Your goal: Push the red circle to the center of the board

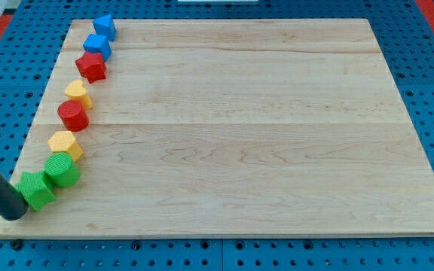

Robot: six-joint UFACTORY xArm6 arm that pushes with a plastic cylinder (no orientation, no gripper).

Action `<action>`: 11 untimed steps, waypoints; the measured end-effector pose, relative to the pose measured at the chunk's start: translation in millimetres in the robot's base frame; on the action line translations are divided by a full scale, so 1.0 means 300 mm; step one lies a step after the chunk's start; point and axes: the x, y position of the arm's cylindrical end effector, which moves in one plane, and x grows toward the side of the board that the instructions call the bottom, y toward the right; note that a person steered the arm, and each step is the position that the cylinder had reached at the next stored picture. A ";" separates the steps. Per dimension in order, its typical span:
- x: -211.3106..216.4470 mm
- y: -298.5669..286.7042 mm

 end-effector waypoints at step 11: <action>-0.375 0.464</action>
